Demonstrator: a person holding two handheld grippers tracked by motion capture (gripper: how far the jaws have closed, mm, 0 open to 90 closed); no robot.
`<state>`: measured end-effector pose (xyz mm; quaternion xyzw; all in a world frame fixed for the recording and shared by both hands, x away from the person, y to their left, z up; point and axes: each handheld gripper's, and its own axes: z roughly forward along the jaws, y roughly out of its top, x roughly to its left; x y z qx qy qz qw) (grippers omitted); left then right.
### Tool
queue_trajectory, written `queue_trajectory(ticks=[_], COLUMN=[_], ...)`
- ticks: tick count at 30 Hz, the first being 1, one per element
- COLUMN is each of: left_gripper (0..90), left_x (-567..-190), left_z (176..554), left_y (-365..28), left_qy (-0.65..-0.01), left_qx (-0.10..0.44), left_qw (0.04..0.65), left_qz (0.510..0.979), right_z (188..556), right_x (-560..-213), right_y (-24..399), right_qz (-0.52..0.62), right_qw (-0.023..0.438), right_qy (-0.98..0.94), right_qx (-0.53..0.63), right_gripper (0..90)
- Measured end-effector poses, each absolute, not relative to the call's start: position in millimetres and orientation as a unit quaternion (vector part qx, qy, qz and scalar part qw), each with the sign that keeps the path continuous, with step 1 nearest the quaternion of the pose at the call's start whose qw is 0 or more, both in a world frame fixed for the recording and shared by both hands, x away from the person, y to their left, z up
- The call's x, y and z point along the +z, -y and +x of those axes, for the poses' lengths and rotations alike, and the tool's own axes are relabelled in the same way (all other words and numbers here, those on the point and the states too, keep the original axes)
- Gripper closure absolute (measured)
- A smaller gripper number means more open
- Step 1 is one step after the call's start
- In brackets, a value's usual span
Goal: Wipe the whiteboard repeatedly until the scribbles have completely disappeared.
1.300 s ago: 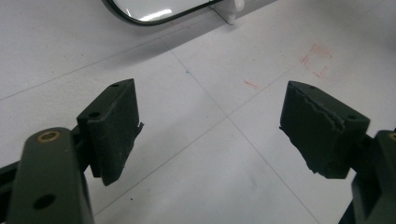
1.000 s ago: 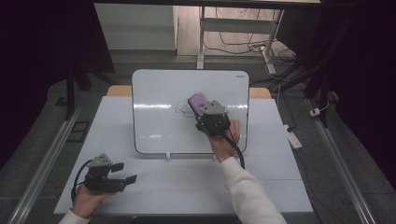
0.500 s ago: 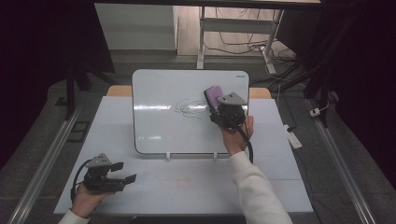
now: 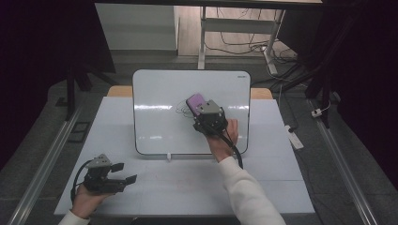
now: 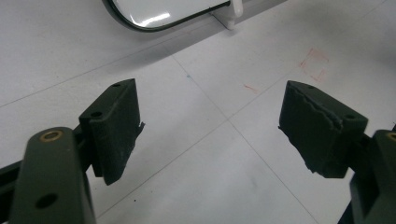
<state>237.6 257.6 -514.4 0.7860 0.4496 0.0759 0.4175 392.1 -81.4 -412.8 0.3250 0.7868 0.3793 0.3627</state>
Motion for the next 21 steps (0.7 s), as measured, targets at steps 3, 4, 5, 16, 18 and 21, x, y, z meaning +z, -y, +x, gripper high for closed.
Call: queue_trajectory(ticks=[3, 4, 5, 16, 18, 21], left_gripper=[21.4, 21.4, 21.4, 21.4, 21.4, 21.4], left_x=[-514, -514, -514, -514, -514, -514], left_z=[237, 237, 237, 238, 237, 237], left_y=[-258, -258, -258, -258, -258, -258], left_qy=[-0.450, -0.450, -0.450, -0.451, -0.451, -0.450], left_qx=[0.076, 0.076, 0.076, 0.076, 0.077, 0.077], left_qw=[0.417, 0.418, 0.418, 0.417, 0.417, 0.418], left_qz=[0.786, 0.786, 0.786, 0.786, 0.786, 0.786], right_z=[394, 395, 395, 401, 401, 398], right_x=[-410, -410, -409, -403, -403, -407], right_y=[89, 90, 91, 108, 107, 97], right_qz=[0.337, 0.338, 0.340, 0.357, 0.356, 0.343], right_qw=[0.341, 0.340, 0.340, 0.372, 0.375, 0.395], right_qy=[-0.783, -0.783, -0.782, -0.762, -0.763, -0.767], right_qx=[0.396, 0.396, 0.396, 0.392, 0.388, 0.371], right_gripper=[40.8, 40.8, 40.8, 40.8, 40.8, 40.8])
